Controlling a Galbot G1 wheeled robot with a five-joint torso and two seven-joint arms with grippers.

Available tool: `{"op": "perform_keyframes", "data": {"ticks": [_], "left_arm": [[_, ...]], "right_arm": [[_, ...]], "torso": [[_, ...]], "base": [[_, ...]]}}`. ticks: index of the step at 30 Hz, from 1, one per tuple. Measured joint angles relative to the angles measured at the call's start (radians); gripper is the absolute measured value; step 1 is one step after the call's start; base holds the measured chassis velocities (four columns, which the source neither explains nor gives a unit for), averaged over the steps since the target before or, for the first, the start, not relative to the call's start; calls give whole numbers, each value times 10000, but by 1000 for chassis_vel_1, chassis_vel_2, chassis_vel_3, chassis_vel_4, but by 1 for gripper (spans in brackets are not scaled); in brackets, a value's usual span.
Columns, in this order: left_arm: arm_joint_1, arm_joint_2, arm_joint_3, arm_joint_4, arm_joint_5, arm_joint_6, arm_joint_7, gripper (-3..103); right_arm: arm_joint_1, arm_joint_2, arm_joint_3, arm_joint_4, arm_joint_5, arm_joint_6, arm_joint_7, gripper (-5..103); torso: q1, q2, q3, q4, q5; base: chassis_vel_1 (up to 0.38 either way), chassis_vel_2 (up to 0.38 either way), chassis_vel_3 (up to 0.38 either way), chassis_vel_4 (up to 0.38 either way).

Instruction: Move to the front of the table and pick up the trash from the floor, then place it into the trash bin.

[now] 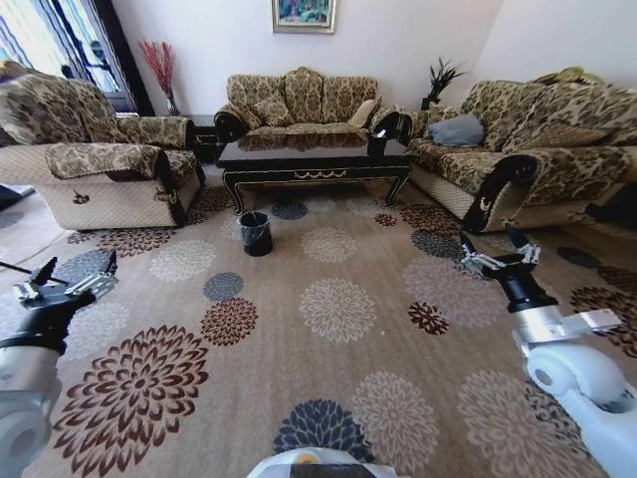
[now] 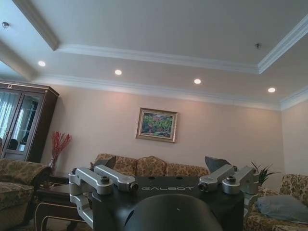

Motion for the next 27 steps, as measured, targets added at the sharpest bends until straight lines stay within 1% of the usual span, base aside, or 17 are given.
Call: {"op": "perform_keyframes", "data": {"ticks": [4,5,10,11,12,16,22,24,27], "left_arm": [[0,-9,4,-8,53,-9,23,100],[0,-9,4,-8,53,-9,23,100],[-45,-17,19,28,190,-28,64,100],[-58,-17,21,50,210,-30,69,100],[-58,-17,21,50,210,-30,69,100],[-93,-12,26,134,340,-37,137,100],[-83,-18,76,135,326,-37,151,100],[-74,-33,124,122,331,-37,160,100],[-69,-44,150,108,337,-37,163,100]], "right_arm": [[4,21,-34,2,-63,-83,-3,100],[4,21,-34,2,-63,-83,-3,100],[-402,-36,476,5,-392,-925,91,100],[-485,-85,604,4,-414,-1110,93,100],[-485,-85,604,4,-414,-1110,93,100],[-712,-305,978,56,-338,-1704,-35,100],[-929,-383,1135,181,-208,-2023,-273,100],[-1051,-400,1185,262,-35,-2184,-343,100],[-1094,-418,1193,279,29,-2221,-389,100]], "torso": [[81,211,128,1,0],[81,211,128,1,0],[170,442,263,-1,0],[191,497,301,-1,1],[191,497,301,-1,1],[256,706,446,1,-1],[330,897,565,1,0],[370,1000,625,0,0],[397,1074,672,0,0]], "base": [[0,0,0,0],[0,0,0,0],[0,0,0,0],[0,0,0,0],[0,0,0,0],[0,0,0,0],[0,0,0,0],[0,0,0,0],[0,0,0,0]]}}
